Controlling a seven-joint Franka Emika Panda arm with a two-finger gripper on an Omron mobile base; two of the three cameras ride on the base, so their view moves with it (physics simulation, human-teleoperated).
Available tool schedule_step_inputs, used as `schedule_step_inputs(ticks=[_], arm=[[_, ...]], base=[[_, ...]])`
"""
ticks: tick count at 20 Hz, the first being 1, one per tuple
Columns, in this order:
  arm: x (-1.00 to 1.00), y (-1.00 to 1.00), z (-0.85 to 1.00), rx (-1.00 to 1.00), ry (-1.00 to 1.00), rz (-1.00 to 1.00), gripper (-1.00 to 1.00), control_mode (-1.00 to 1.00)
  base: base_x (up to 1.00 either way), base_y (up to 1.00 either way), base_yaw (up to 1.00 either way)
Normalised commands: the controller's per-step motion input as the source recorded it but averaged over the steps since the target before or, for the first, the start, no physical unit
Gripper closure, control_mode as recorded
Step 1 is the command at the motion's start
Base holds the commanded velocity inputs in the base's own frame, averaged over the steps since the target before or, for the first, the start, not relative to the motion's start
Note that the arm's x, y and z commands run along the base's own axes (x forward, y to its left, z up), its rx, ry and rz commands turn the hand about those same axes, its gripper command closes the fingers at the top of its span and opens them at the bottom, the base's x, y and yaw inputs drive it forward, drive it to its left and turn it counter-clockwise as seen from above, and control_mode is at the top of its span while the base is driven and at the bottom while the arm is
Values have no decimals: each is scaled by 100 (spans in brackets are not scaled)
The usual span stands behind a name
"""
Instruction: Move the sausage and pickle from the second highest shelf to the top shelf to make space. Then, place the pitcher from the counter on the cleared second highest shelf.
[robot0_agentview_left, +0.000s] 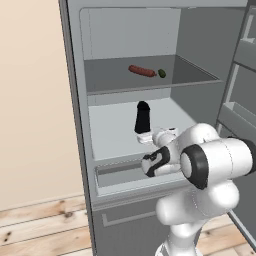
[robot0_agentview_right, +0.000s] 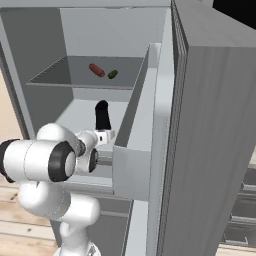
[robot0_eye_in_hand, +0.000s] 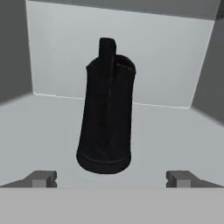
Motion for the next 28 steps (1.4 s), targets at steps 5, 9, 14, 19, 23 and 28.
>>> schedule_step_inputs(ticks=[5, 9, 14, 19, 23, 28], arm=[[-69, 12, 75, 0, 0, 6, -100, -100], [-49, 14, 100, 0, 4, 1, -100, -100], [-75, 16, 79, -1, 25, 0, -100, -100], [-91, 25, 48, -2, 34, 0, -100, -100], [-90, 32, 28, -6, 24, 0, -100, -100], [-99, 9, 0, -11, 3, -5, -100, -100]], base=[[0, 0, 0], [0, 0, 0], [0, 0, 0], [0, 0, 0], [0, 0, 0], [0, 0, 0]])
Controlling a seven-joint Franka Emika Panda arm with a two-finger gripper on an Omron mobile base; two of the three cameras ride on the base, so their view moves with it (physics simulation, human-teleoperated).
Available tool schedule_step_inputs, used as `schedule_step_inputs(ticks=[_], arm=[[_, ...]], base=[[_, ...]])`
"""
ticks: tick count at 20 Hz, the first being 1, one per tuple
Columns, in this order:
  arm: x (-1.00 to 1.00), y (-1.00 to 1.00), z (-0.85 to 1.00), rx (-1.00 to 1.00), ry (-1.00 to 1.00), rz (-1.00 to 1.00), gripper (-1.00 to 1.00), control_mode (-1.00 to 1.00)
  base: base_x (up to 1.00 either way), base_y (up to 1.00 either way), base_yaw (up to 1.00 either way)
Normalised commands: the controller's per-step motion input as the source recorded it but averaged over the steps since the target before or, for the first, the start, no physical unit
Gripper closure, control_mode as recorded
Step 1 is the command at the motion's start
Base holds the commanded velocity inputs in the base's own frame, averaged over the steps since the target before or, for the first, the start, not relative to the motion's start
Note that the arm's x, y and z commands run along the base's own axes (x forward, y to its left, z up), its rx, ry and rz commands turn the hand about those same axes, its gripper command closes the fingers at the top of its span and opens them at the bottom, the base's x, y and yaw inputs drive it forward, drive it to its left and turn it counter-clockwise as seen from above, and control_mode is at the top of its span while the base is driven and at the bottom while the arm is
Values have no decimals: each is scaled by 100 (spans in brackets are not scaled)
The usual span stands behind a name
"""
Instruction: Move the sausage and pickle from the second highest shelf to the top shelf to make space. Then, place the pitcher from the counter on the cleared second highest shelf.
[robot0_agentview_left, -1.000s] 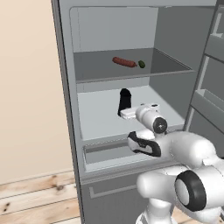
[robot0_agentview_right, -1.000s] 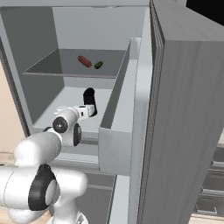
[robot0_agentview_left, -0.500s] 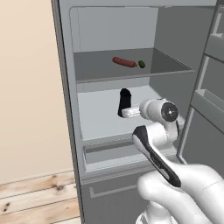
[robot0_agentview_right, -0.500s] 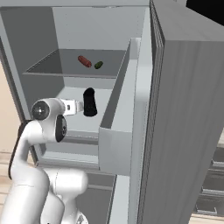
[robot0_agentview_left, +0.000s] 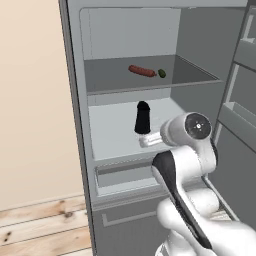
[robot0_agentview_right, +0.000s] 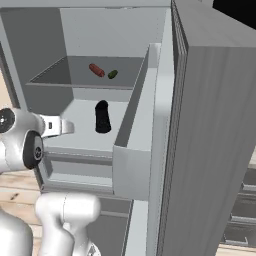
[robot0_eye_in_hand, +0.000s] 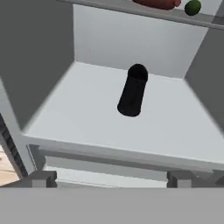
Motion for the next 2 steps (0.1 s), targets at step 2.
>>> schedule_step_inputs(ticks=[2], arm=[[-99, 10, 0, -12, 0, -11, -100, -100]], base=[[0, 0, 0]])
